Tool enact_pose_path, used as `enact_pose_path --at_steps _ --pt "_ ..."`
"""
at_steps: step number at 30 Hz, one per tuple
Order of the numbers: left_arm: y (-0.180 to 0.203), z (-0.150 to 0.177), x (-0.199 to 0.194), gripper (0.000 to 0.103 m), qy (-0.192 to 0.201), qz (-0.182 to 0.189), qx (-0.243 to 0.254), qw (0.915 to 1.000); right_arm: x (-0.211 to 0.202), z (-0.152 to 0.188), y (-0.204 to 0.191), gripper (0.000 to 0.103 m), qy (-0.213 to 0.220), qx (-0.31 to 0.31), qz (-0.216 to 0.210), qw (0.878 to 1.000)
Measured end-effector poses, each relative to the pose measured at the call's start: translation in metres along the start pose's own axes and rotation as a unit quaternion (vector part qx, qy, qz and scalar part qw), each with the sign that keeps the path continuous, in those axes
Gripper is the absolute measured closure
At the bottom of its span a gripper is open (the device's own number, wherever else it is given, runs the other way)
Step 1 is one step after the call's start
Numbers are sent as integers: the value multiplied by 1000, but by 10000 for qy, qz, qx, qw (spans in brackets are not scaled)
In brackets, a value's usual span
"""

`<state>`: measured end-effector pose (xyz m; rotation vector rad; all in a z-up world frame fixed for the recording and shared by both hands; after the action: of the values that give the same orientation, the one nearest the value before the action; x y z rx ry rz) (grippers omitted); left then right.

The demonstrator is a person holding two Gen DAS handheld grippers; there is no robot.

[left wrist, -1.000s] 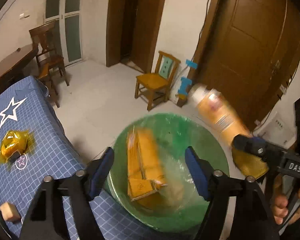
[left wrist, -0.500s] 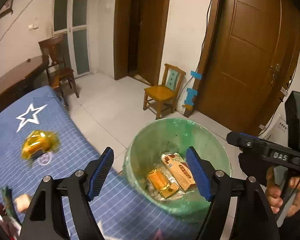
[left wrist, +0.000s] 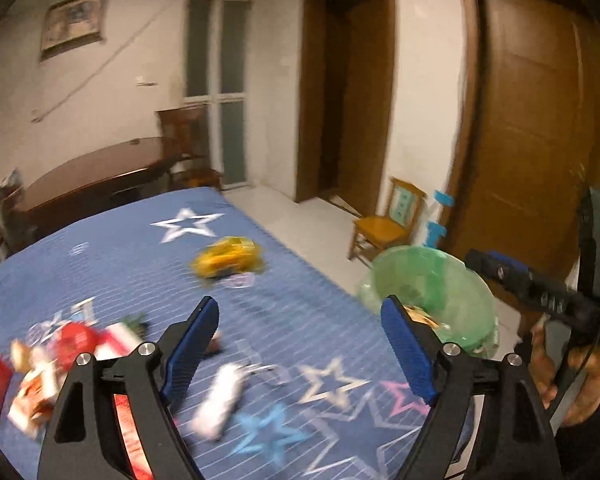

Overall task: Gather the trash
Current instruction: 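Return both tools to the table and grasp the orange paper cup with the left gripper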

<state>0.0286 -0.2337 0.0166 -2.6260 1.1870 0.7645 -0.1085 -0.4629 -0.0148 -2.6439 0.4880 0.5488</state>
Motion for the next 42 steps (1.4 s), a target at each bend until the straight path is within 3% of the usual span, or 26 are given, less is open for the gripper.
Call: enact_pose_path --at_steps 4,11,15,17,20,26,29,32,33,34,36,42 --pt "-45 9 -43 18 222 -447 -321 9982 7 10 -57 23 -6 -662 -370 9971" --pt "-135 24 -109 12 418 -1319 -519 9890 15 33 -120 15 -194 -1306 -863 9875" --pt "-207 53 -111 10 -299 -1374 -43 9901 15 45 -134 11 -409 -1388 -1014 9843" --pt "-241 74 -99 10 -887 -1340 229 9867 17 48 -134 11 -541 -1371 -1030 9837" --pt "-279 101 -83 10 -1470 -1222 380 9808 17 54 -133 11 -674 -1322 -969 9842" --pt "-308 124 -46 11 -1890 -850 438 9773 19 55 -130 11 -832 -1134 -872 9862" --pt "-322 135 -29 23 -2060 -684 400 9753 17 56 -136 11 -832 -1215 -843 9855" --pt "-330 137 -25 37 -1888 -646 235 9796 21 59 -147 11 -840 -1347 -858 9836" --pt "-333 136 -27 52 -1818 -743 204 9803 22 60 -149 11 -848 -1379 -873 9829" --pt "-334 136 -31 58 -1762 -724 159 9816 24 62 -153 11 -877 -1412 -908 9819" --pt "-331 135 -42 60 -1632 -574 57 9849 28 64 -158 11 -946 -1445 -992 9800" --pt "-289 149 -106 60 -1255 -682 114 9897 35 72 -180 11 -1078 -1683 -1318 9709"
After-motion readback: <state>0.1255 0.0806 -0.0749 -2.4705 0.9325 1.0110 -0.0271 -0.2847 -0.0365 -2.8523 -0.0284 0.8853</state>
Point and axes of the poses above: each gripper's, at about its wrist camera, not at the fingertips, and x roughly the way its jaws point, y to its right, z to its underside, the point moved 1 cm from there along x, roughly the way its jaws point, and after that the axes turned 3 degrees about z, right-handed, at the moved point
